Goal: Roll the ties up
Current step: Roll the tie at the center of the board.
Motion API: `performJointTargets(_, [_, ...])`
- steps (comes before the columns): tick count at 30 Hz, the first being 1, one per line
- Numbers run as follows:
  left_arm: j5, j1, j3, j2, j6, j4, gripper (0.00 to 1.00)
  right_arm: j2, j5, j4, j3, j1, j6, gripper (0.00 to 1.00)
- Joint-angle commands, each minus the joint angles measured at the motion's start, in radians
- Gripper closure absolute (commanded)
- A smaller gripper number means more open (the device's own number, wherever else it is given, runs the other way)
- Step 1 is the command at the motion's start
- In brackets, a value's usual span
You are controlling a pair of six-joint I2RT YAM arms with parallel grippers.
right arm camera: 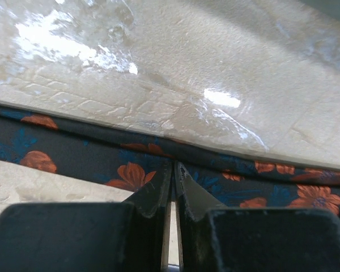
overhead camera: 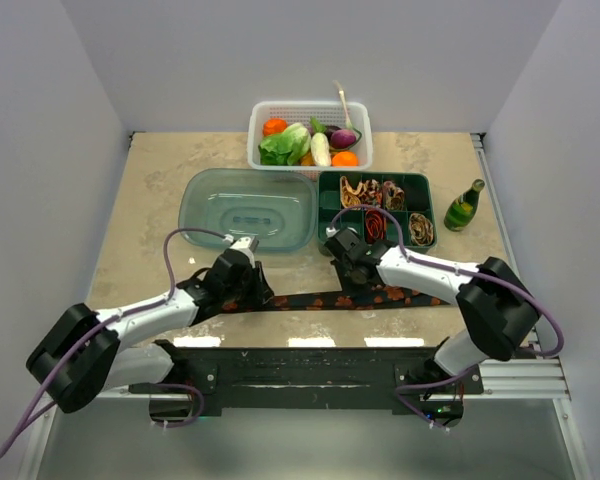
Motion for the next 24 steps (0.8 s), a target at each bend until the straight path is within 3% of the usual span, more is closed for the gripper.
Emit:
performJointTargets(1, [-0.092, -0.001, 0.057, -0.104, -0.012, -0.056, 0.63, -0.080, 0.020, 0.007, 0.091, 0.002, -0.008, 0.91])
performJointTargets(4, [-0.136, 0.000, 0.064, -0.176, -0.024, -0.118, 0.50, -0.068, 0.003, 0.008, 0.128, 0.025, -0.042, 0.91])
performJointTargets(11, [-0.241, 0.014, 0.057, -0.337, -0.075, -0.293, 0.29, 0.020, -0.069, 0.091, 0.177, 0.171, -0.057, 0.92])
performJointTargets(15, [-0.239, 0.071, 0.051, -0.414, -0.089, -0.359, 0.25, 0.109, -0.095, 0.140, 0.234, 0.237, -0.055, 0.92])
performJointTargets(19, [-0.114, 0.222, 0.035, -0.460, -0.046, -0.376, 0.22, 0.219, -0.092, 0.146, 0.301, 0.274, -0.057, 0.92])
performJointTargets(24, [-0.046, 0.281, 0.020, -0.451, -0.015, -0.362, 0.22, 0.270, -0.069, 0.148, 0.309, 0.280, -0.055, 0.93])
